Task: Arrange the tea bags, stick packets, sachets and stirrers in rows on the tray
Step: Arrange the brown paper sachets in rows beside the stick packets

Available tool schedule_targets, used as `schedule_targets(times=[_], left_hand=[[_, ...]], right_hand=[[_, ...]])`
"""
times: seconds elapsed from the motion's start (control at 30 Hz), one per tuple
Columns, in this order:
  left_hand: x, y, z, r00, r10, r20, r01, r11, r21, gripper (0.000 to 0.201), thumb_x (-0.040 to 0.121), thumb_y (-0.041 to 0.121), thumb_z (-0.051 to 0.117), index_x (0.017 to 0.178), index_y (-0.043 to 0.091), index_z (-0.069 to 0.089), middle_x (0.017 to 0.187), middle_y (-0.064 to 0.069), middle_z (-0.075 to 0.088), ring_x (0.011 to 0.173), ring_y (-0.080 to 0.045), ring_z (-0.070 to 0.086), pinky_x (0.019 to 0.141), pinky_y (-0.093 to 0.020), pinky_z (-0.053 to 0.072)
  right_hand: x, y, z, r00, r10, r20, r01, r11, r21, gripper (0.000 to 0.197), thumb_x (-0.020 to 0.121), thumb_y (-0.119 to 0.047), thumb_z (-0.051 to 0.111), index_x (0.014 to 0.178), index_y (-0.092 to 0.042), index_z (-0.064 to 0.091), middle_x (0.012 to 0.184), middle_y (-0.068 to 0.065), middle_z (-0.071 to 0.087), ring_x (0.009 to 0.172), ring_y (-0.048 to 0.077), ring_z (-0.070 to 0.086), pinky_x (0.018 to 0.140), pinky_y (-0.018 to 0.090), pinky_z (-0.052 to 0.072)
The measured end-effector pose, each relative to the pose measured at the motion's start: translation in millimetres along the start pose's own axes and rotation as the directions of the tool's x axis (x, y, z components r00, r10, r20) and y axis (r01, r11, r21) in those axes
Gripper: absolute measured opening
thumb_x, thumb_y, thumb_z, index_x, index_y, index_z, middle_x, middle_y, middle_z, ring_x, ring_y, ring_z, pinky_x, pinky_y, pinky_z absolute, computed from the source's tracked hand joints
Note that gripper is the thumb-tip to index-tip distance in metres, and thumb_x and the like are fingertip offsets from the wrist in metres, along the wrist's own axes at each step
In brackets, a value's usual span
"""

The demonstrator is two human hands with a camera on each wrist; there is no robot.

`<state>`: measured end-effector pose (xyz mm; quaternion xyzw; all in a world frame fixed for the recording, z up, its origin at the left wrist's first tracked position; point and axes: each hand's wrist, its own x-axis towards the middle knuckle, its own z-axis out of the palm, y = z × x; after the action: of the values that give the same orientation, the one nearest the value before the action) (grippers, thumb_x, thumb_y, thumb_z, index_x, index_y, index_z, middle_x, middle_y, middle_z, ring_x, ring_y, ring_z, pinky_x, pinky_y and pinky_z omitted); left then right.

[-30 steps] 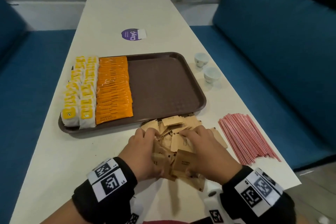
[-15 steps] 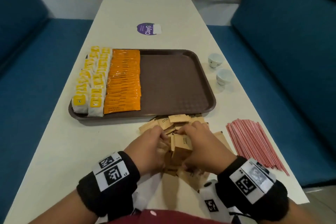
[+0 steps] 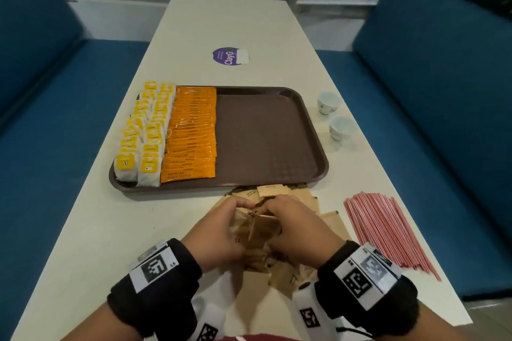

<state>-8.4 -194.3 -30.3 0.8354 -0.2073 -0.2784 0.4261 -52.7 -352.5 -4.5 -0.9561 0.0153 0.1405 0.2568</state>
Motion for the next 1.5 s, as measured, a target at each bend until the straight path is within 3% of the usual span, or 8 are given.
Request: schedule_targets(times=[0.2, 0.53, 0.7, 0.83, 1.07, 1.23, 1.33, 1.5], left_hand=[[4.1, 0.8, 8.0, 0.997, 0.074, -0.032, -0.074, 0.997, -0.008, 0.073, 0.060, 0.010, 0.079, 0.118, 0.035, 0.043, 0.111, 0.013, 0.054, 0.100, -0.001, 0.056, 0.082, -0.015, 0.048], [4.0, 9.0, -3.0, 0.996, 0.045, -0.081, -0.068, 0.949, -0.308, 0.052, 0.049, 0.004, 0.072, 0.093, 0.027, 0.056, 0.077, 0.003, 0.067, 0.058, -0.001, 0.059, 0.052, -0.018, 0.048], [14.1, 15.4, -17.3, 0.993, 0.038, -0.110, -0.084, 0.886, -0.456, 0.042, 0.059, -0.011, 0.078, 0.084, 0.020, 0.064, 0.058, 0.010, 0.065, 0.050, 0.001, 0.057, 0.045, -0.014, 0.044], [22.1, 20.8, -29.7, 0.985, 0.072, -0.155, -0.145, 0.832, -0.536, 0.041, 0.048, 0.007, 0.076, 0.086, 0.017, 0.066, 0.067, 0.006, 0.070, 0.062, -0.004, 0.063, 0.056, -0.019, 0.052], [31.6, 17.3, -38.7, 0.969, 0.038, -0.245, -0.202, 0.693, -0.692, 0.070, 0.037, 0.032, 0.082, 0.103, 0.026, 0.060, 0.097, -0.001, 0.067, 0.085, -0.013, 0.066, 0.063, -0.025, 0.054], [24.8, 21.3, -27.0, 0.995, 0.087, -0.049, -0.089, 0.549, -0.831, 0.079, 0.033, 0.036, 0.093, 0.105, 0.025, 0.061, 0.094, -0.003, 0.071, 0.083, -0.018, 0.070, 0.060, -0.037, 0.056], [24.9, 26.3, -25.6, 0.996, 0.055, -0.066, -0.083, 0.423, -0.902, 0.085, 0.039, 0.043, 0.091, 0.115, 0.021, 0.060, 0.103, -0.008, 0.070, 0.089, -0.025, 0.069, 0.058, -0.040, 0.056], [28.2, 32.8, -24.0, 0.989, -0.028, -0.145, -0.110, 0.511, -0.853, 0.041, 0.073, 0.022, 0.068, 0.113, 0.019, 0.062, 0.099, -0.006, 0.069, 0.084, -0.021, 0.065, 0.056, -0.038, 0.058]], right_hand=[[-1.8, 2.3, 1.4, 0.998, 0.043, -0.054, -0.038, 0.994, 0.103, 0.038, 0.069, -0.019, 0.075, 0.101, -0.029, 0.057, 0.102, -0.011, 0.055, 0.101, 0.009, 0.045, 0.086, 0.032, 0.048], [-0.6, -0.9, -10.9, 0.999, -0.047, -0.027, 0.054, 0.923, 0.382, 0.047, 0.069, -0.005, 0.076, 0.088, -0.040, 0.049, 0.093, -0.019, 0.059, 0.090, 0.003, 0.058, 0.079, 0.022, 0.049], [9.8, -2.6, -30.2, 0.995, -0.075, -0.059, 0.095, 0.826, 0.556, 0.030, 0.069, 0.005, 0.077, 0.083, -0.017, 0.061, 0.081, 0.002, 0.064, 0.075, 0.012, 0.059, 0.070, 0.035, 0.052], [22.2, -4.7, -37.4, 0.996, -0.052, -0.071, 0.086, 0.734, 0.674, 0.025, 0.073, 0.007, 0.073, 0.092, -0.004, 0.060, 0.084, 0.016, 0.064, 0.072, 0.026, 0.061, 0.064, 0.048, 0.055], [29.4, -10.4, -48.5, 0.996, -0.017, -0.089, 0.084, 0.534, 0.841, 0.026, 0.079, 0.011, 0.064, 0.100, -0.003, 0.057, 0.084, 0.013, 0.064, 0.068, 0.022, 0.065, 0.051, 0.026, 0.054], [34.2, -13.1, -45.5, 0.992, 0.064, -0.110, 0.079, 0.367, 0.927, 0.025, 0.081, 0.010, 0.062, 0.102, -0.003, 0.056, 0.086, 0.012, 0.066, 0.070, 0.020, 0.065, 0.053, 0.026, 0.054], [36.7, -15.7, -33.7, 0.994, 0.086, -0.072, 0.034, 0.381, 0.924, 0.029, 0.081, 0.007, 0.065, 0.106, -0.004, 0.056, 0.087, 0.012, 0.063, 0.071, 0.020, 0.062, 0.052, 0.025, 0.053], [37.3, -18.8, -27.9, 0.998, 0.053, -0.039, 0.009, 0.480, 0.877, 0.034, 0.081, 0.005, 0.065, 0.113, -0.003, 0.055, 0.090, 0.004, 0.065, 0.074, 0.007, 0.065, 0.059, 0.019, 0.054]])
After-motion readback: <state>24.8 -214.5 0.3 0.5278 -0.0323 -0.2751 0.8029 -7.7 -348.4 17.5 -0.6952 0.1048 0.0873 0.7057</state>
